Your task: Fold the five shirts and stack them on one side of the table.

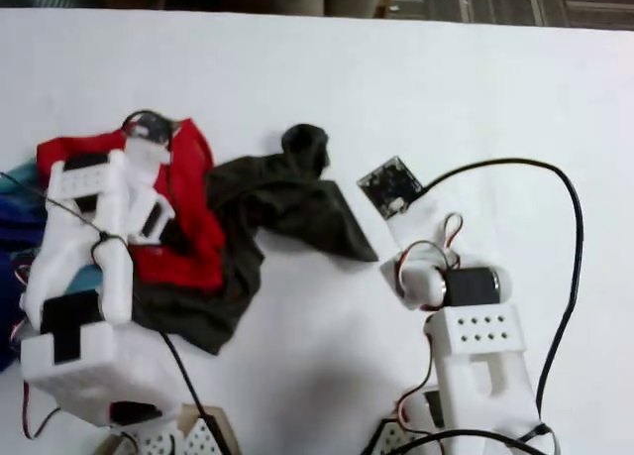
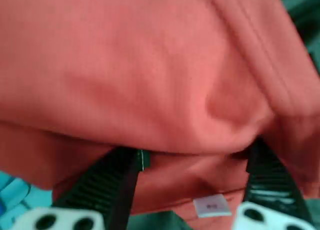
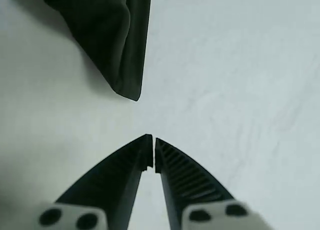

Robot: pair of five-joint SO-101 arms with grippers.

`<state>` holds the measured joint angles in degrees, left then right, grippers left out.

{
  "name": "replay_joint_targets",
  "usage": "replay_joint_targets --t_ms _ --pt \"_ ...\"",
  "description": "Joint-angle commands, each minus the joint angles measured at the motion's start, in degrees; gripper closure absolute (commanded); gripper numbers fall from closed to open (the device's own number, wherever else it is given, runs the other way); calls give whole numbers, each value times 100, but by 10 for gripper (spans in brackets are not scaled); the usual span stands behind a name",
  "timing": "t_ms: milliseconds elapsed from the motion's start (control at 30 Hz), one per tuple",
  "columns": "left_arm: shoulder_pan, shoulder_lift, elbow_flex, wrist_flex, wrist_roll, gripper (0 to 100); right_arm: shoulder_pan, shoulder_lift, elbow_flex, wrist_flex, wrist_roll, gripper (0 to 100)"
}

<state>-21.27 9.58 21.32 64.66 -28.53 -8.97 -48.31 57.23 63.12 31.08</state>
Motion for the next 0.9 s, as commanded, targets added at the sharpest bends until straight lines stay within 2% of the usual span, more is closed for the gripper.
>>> replay_joint_targets --t_ms 0,133,267,567,733,867 --pt "-9 642 -268 -114 18 728 -22 -101 -53 -101 26 978" --pt "-378 1169 -1095 457 308 997 -13 -101 -53 -75 26 978" --pt "-774 993 -2053 1371 62 976 -13 -101 -53 -66 26 978" --pt "-1978 -607 -4620 3147 -466 978 -40 -101 -53 -92 26 978" --pt "-2673 -818 -5446 3226 -941 978 -48 -101 -53 -101 26 978" --pt "-3095 -334 -5420 3112 -1380 978 -48 -101 -53 -101 26 978"
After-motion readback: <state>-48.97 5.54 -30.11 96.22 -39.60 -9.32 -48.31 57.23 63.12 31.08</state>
